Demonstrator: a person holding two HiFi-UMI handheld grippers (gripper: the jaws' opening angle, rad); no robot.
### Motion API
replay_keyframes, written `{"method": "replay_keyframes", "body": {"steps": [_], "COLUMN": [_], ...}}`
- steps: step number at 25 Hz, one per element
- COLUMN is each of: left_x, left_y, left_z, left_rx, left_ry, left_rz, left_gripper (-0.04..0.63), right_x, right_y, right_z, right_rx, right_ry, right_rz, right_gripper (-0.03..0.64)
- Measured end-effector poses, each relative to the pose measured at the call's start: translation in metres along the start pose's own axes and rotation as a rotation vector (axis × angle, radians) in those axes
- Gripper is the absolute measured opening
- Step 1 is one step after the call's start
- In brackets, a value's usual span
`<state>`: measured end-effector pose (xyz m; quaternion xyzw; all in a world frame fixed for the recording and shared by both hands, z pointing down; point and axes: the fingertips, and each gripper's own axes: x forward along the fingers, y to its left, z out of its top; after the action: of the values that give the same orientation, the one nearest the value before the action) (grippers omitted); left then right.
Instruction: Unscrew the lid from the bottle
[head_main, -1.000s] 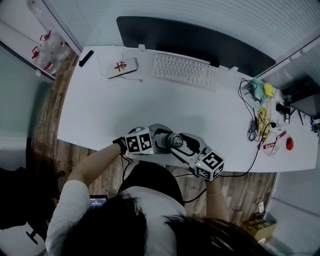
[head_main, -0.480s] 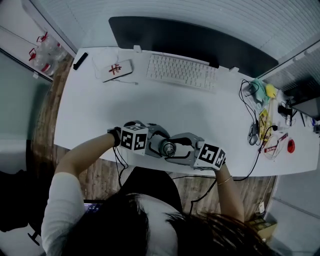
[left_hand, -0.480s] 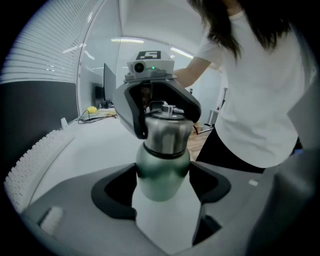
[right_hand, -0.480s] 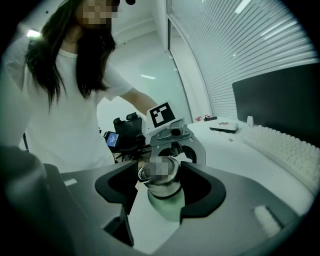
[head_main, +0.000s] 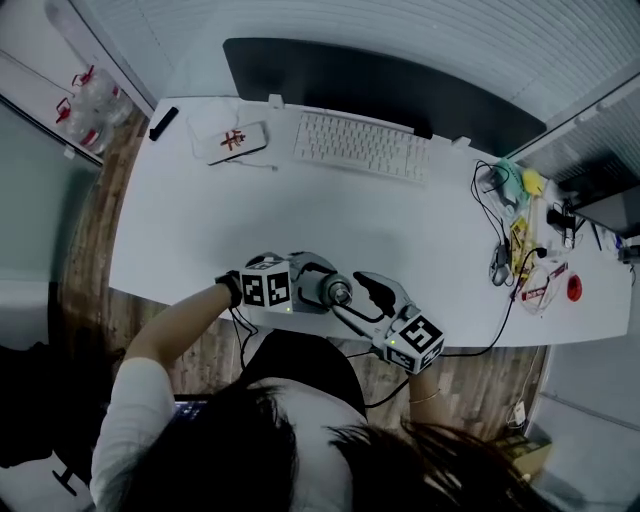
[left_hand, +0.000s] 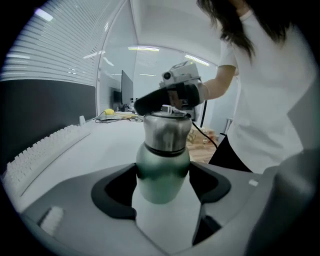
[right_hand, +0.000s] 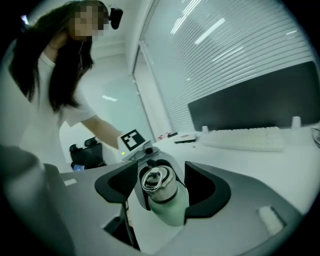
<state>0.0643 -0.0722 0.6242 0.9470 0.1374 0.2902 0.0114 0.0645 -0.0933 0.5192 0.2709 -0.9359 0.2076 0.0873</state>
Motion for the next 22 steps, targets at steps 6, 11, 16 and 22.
{"method": "replay_keyframes", "body": {"steps": [6,11,16,22], "left_x": [-0.002,-0.003,-0.003,-0.003], "left_y": [0.002,0.002,0.001,0.001], "left_z": [0.002,0.001,0.001,0.001], "left_rx": [-0.099,-0.176,-0.195,-0.192], "left_ry": [-0.057,-0.086,-0.085,-0.085], "left_rz": [0.167,0.290,0.317,0.308], "left_gripper": [0.379,0.380,0.379,0.379], "right_x": [-0.008,0.001,0.010,0.011], "right_y": [0.001,0.005,0.003,0.002], "right_z": [-0.008,-0.017,-0.027,-0.029], "right_rx": [0.115,0.071,0.014,-0.045], "right_ry": [-0.163,-0.178,-0.154,-0.094], "right_rz": [-0.294,-0.403,-0.447,-0.372], "right_gripper": [0.268,0.268,0.267,0.235]}}
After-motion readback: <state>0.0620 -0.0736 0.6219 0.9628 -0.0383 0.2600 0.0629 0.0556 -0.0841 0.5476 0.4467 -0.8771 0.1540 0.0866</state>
